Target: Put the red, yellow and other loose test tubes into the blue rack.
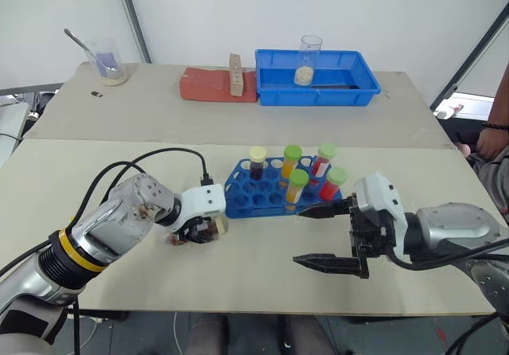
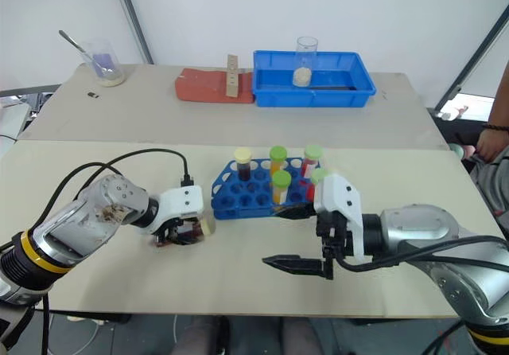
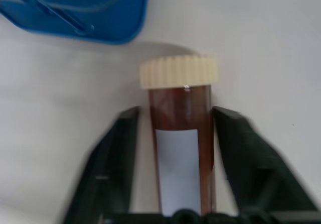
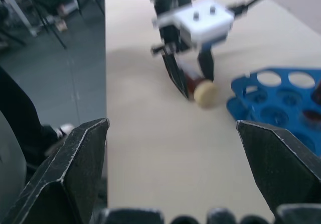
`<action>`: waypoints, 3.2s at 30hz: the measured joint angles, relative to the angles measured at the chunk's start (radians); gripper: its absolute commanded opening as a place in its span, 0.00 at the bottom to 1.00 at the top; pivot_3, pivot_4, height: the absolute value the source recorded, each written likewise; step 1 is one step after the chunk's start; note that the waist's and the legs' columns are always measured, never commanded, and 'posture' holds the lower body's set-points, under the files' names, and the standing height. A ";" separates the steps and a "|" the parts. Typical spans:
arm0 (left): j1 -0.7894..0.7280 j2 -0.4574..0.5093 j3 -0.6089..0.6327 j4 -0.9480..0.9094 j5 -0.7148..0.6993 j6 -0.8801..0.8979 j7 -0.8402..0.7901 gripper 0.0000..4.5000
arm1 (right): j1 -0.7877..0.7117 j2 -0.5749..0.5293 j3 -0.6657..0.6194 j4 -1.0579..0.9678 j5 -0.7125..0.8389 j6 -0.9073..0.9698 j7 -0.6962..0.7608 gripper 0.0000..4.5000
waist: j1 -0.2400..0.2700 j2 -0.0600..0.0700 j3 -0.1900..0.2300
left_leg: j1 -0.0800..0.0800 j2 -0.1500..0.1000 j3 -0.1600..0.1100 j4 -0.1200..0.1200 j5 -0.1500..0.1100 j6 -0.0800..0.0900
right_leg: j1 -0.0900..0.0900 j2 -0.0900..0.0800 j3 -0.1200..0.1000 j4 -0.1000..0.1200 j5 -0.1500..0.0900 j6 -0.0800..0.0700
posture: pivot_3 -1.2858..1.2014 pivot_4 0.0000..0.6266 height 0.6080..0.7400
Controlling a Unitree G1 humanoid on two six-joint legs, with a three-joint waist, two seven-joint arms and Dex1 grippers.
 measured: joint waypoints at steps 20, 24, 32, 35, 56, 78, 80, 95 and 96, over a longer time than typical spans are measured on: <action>0.088 -0.123 0.528 -0.008 -0.432 -0.124 -0.091 0.20 | 0.114 -0.091 -0.065 -0.018 -0.035 -0.014 0.002 1.00 | 0.003 0.000 0.000 | 0.000 -0.001 0.000 0.001 0.000 0.000 | 0.001 -0.001 0.000 -0.001 0.001 0.001 | 0.52 0.24 0.91; 0.101 -0.331 0.609 0.003 -0.475 -0.172 0.071 0.20 | 0.129 -0.031 -0.085 -0.022 -0.072 -0.036 -0.067 1.00 | 0.005 0.000 0.000 | -0.001 -0.001 -0.001 0.005 0.000 0.000 | 0.002 -0.001 0.000 0.001 0.002 0.002 | 0.52 0.24 0.91; 0.181 -0.604 0.572 0.095 -0.369 -0.459 0.304 0.20 | 0.178 -0.039 -0.122 -0.040 -0.093 -0.039 -0.078 1.00 | 0.009 0.000 0.000 | -0.003 -0.001 -0.001 0.012 0.000 0.000 | 0.004 -0.001 0.000 -0.001 0.008 -0.002 | 0.52 0.24 0.91; 0.204 -0.662 0.527 0.157 -0.316 -0.544 0.345 0.20 | 0.188 -0.042 -0.125 -0.057 -0.095 -0.039 -0.075 1.00 | 0.012 0.000 0.000 | -0.003 -0.001 -0.001 0.014 0.000 0.000 | 0.004 -0.001 0.001 -0.001 0.008 -0.003 | 0.52 0.24 0.91; 0.207 -0.757 0.411 0.339 -0.202 -0.779 0.392 0.20 | 0.240 -0.055 -0.160 -0.084 -0.094 -0.039 -0.095 1.00 | 0.012 0.000 0.000 | -0.004 -0.001 -0.001 0.014 0.001 0.001 | 0.004 -0.001 0.001 -0.002 0.008 0.001 | 0.52 0.24 0.91; 0.192 -0.812 0.389 0.422 -0.156 -0.886 0.426 0.20 | 0.263 -0.050 -0.160 -0.110 -0.094 -0.039 -0.130 1.00 | 0.012 0.000 0.000 | -0.004 -0.001 -0.001 0.014 0.001 0.001 | 0.004 -0.001 0.001 -0.002 0.006 -0.001 | 0.52 0.24 0.91; 0.196 -0.820 0.390 0.429 -0.154 -0.904 0.436 0.20 | 0.263 -0.050 -0.160 -0.110 -0.095 -0.039 -0.131 1.00 | 0.012 0.000 0.000 | -0.005 -0.001 -0.001 0.014 0.001 0.001 | 0.004 -0.001 0.001 -0.003 0.006 -0.001 | 0.52 0.24 0.91; 0.310 -0.795 0.410 0.362 -0.158 -0.955 0.472 0.20 | 0.244 -0.032 -0.153 -0.110 -0.112 -0.040 -0.133 1.00 | 0.000 0.000 0.000 | -0.004 0.000 -0.001 0.012 0.001 0.001 | 0.004 0.000 0.001 -0.003 0.006 -0.002 | 0.52 0.24 0.91; 0.312 -0.796 0.410 0.362 -0.158 -0.955 0.477 0.20 | 0.242 -0.030 -0.152 -0.110 -0.112 -0.040 -0.133 1.00 | 0.000 0.000 0.000 | -0.004 0.000 -0.001 0.012 0.001 0.001 | 0.004 0.000 0.001 -0.003 0.006 -0.001 | 0.52 0.24 0.91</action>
